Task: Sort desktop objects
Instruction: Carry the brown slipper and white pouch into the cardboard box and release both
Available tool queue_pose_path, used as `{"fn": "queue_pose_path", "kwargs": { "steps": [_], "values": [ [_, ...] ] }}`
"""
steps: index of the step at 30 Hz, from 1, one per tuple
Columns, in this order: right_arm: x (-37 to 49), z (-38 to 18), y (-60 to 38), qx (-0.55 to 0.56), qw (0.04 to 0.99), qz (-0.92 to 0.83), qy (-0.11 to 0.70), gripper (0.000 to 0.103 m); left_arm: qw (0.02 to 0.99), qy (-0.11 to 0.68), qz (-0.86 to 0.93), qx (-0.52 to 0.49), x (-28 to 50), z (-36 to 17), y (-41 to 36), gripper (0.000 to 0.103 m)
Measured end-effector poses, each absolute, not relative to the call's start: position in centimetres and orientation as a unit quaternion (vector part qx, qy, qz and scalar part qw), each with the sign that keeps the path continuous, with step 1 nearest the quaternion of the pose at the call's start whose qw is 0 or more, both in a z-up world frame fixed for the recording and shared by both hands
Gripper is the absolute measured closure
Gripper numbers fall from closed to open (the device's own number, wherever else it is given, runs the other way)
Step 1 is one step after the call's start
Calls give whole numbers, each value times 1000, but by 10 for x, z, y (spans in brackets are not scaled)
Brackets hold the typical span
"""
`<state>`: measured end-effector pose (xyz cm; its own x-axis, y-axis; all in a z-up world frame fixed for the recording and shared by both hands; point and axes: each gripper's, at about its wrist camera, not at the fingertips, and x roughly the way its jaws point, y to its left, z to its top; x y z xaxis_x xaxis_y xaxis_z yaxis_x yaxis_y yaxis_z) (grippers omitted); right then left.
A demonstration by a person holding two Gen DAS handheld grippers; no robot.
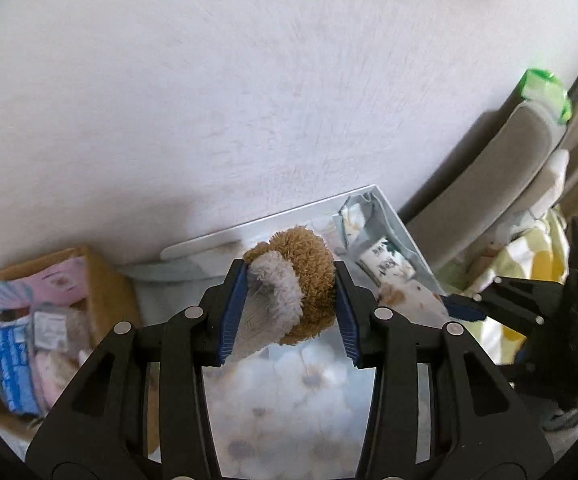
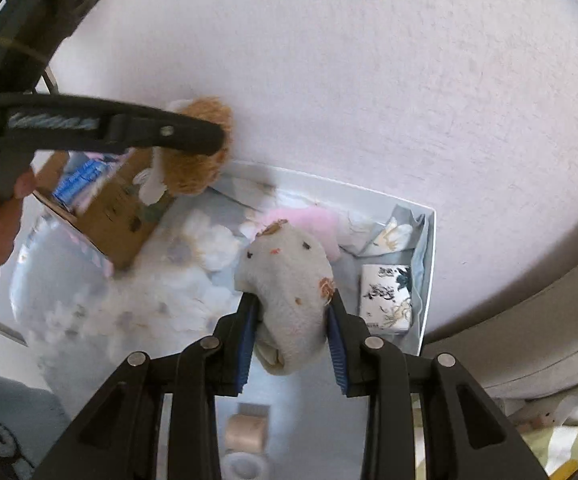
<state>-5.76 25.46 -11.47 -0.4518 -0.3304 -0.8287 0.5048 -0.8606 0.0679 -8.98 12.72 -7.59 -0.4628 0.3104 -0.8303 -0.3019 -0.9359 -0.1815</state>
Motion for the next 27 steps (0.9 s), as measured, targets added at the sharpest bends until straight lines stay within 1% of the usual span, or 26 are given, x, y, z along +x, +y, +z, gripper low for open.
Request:
{"fn": "queue_pose_path", "kwargs": {
  "steps": [10, 18, 27],
  "values": [
    [-73, -61, 195, 433, 280, -852, 91, 73, 148, -49, 868, -471, -70, -17, 34, 65],
    [-79, -33, 117, 406, 340, -842, 103, 73, 98, -56, 886, -450, -64, -4, -32, 65],
    [-84, -40, 46, 416, 378, -819, 117, 73, 48, -44, 890, -451, -59, -5, -101, 64]
  ]
}}
